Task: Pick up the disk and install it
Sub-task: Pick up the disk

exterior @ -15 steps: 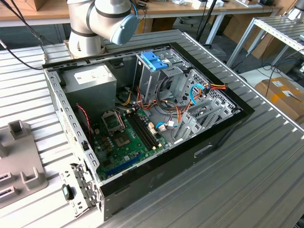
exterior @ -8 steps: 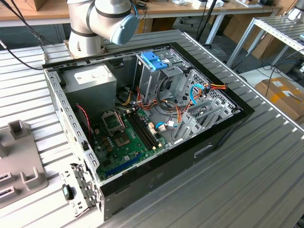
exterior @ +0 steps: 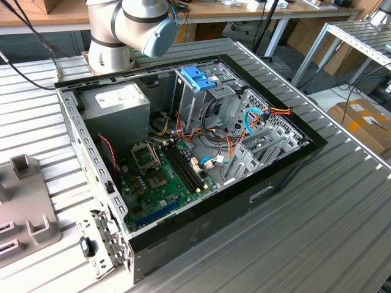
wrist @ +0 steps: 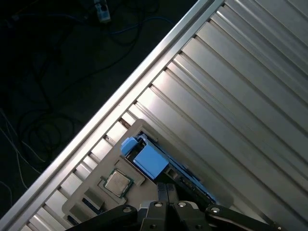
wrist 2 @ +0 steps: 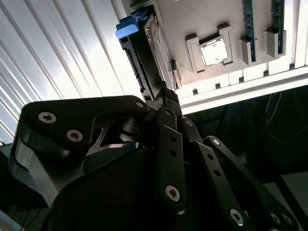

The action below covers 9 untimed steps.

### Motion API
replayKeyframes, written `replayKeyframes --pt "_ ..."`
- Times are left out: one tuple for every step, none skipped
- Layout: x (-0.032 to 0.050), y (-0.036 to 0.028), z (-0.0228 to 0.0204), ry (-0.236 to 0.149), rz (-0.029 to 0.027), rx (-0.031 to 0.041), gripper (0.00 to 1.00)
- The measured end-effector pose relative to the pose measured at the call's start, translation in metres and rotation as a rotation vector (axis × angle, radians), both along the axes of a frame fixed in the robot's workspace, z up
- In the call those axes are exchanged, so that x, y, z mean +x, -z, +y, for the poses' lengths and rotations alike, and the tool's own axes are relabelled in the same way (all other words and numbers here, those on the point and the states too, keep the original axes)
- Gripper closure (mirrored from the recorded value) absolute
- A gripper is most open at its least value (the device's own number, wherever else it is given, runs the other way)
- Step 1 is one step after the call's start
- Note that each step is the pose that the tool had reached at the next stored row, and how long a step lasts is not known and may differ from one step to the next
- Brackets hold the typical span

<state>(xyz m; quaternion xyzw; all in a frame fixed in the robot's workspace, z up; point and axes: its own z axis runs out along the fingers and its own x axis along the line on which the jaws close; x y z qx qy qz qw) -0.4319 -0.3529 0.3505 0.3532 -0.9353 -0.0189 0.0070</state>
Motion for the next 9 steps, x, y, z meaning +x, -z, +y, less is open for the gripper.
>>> replayKeyframes --pt "0.0 0.0 0.0 0.0 0.0 0.0 0.89" --pt "0.0 0.0 0.0 -0.001 0.0 0.0 0.89" --pt "0.0 0.0 0.0 -0.001 0.0 0.0 0.89" --pt "0.0 0.0 0.0 -0.001 0.0 0.0 0.89" --pt "0.0 0.0 0.0 -0.002 0.0 0.0 0.89" --pt "0.0 0.0 0.0 -0.002 -0.0001 0.0 0.89" --pt "0.0 0.0 0.0 -0.003 0.0 0.0 0.89" --pt "0.0 0.0 0.0 -0.006 0.0 0.0 0.89" --pt "0.0 0.0001 0.0 -0.013 -0.0001 0.0 0.89"
